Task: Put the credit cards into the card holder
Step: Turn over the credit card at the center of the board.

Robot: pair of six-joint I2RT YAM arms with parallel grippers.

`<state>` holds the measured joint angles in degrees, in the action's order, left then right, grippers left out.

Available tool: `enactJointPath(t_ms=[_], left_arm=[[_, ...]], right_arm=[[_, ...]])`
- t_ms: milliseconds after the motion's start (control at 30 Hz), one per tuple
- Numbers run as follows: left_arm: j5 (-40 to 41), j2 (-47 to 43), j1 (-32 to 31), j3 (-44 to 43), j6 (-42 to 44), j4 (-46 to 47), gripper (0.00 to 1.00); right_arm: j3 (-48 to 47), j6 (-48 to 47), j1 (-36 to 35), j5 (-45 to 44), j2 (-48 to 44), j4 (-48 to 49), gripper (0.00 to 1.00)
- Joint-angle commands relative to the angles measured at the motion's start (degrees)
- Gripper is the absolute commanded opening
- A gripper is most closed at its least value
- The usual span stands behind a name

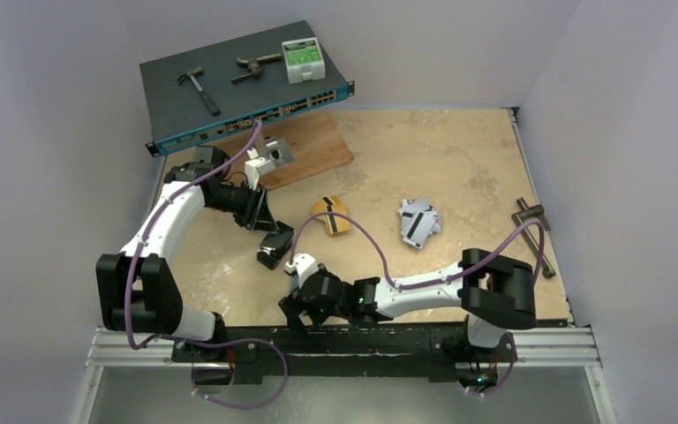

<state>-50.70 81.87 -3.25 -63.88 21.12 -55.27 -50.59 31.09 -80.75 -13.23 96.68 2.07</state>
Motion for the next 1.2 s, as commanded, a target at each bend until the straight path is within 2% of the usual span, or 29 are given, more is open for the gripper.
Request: enactJointPath(t_ms=[0, 200, 333, 500, 700, 933, 1033, 1167], left_arm=[[-2.2, 0.1, 0.8, -0.5, 2.4, -0.6, 0.3], [-1.7, 0.0, -0.3, 0.5, -0.7, 4.3, 0.3], [-1.1, 0.6, -2.9, -1.5, -0.8, 3.6, 0.3], [2.1, -1.0, -9.3, 0.3, 0.1, 5.4, 0.3], [1.9, -0.5, -11.9, 0.9, -1.0, 7.2, 0.29], [3.3, -0.5, -12.2, 1.9, 0.0, 6.4, 0.29], [5.0, -1.2, -12.6, 2.7, 0.4, 6.8, 0.29], [5.7, -1.6, -12.6, 2.3, 0.8, 5.9, 0.29]], right_arm=[[6.6, 3.7, 5.3, 10.2, -1.4, 5.3, 0.99], [12.4, 5.3, 11.5, 15.7, -16.5, 6.5, 0.99], [15.4, 7.2, 15.4, 16.9, -23.8, 6.0, 0.99], [20.2, 9.1, 20.4, 16.4, -28.9, 5.9, 0.99], [23.3, 9.1, 22.7, 14.1, -22.6, 9.1, 0.94], [21.0, 8.2, 22.6, 15.0, -14.4, 12.9, 0.9], [19.6, 6.7, 20.8, 12.1, -13.2, 10.1, 0.89], [15.2, 4.8, 15.1, 5.2, -8.8, 3.1, 0.84]])
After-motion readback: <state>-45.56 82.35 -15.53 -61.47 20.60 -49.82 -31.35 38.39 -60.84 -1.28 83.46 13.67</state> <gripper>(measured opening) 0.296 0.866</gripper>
